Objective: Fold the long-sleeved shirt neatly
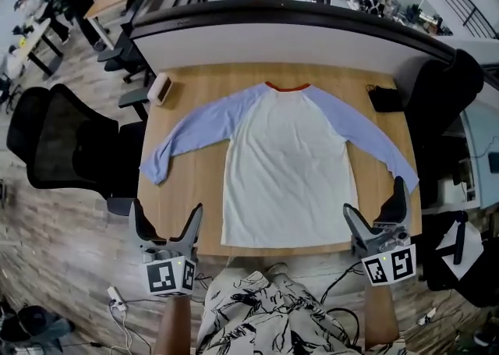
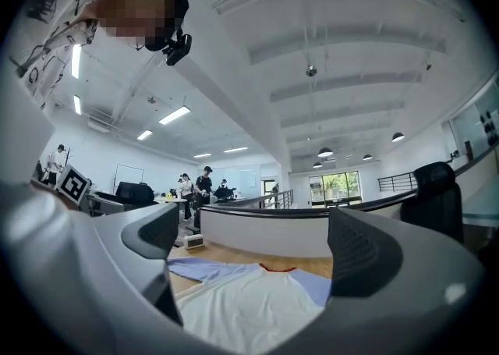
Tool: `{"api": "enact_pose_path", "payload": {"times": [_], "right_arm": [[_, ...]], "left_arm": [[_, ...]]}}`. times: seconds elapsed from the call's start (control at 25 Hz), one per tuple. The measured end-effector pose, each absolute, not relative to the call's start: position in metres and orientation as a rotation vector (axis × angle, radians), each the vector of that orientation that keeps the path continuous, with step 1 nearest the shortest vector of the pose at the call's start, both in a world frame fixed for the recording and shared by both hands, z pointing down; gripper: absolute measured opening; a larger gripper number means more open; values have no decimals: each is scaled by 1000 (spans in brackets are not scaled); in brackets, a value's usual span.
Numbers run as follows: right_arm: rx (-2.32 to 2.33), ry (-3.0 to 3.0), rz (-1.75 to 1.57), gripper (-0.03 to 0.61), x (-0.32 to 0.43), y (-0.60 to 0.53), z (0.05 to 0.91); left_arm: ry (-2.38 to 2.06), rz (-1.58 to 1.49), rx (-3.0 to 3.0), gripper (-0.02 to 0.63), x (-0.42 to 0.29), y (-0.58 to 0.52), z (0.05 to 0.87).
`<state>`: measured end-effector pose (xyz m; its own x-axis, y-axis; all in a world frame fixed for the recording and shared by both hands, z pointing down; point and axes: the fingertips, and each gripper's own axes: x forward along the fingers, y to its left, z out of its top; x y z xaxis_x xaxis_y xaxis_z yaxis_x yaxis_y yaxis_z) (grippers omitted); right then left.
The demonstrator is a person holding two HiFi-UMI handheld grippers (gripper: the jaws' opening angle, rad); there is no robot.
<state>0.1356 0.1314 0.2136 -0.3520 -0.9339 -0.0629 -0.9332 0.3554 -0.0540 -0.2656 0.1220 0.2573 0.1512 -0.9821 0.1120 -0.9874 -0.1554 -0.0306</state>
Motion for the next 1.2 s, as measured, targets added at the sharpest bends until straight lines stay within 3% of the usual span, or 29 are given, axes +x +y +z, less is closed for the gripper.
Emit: {"api": "enact_pose_path", "payload": {"times": [0.6, 0.96, 1.2], "right_arm": [[-1612, 2677, -79, 595, 39, -14, 231], [-1356, 2952, -276, 595, -38, -67, 321], [-1240, 3062, -376, 594, -79, -86, 368]], "left_arm": [[-1821, 487, 2283, 601, -376, 19, 354], [-1702, 559, 2190, 601, -427, -11, 428], [-1529, 767, 2228, 600, -439, -20, 488]]}}
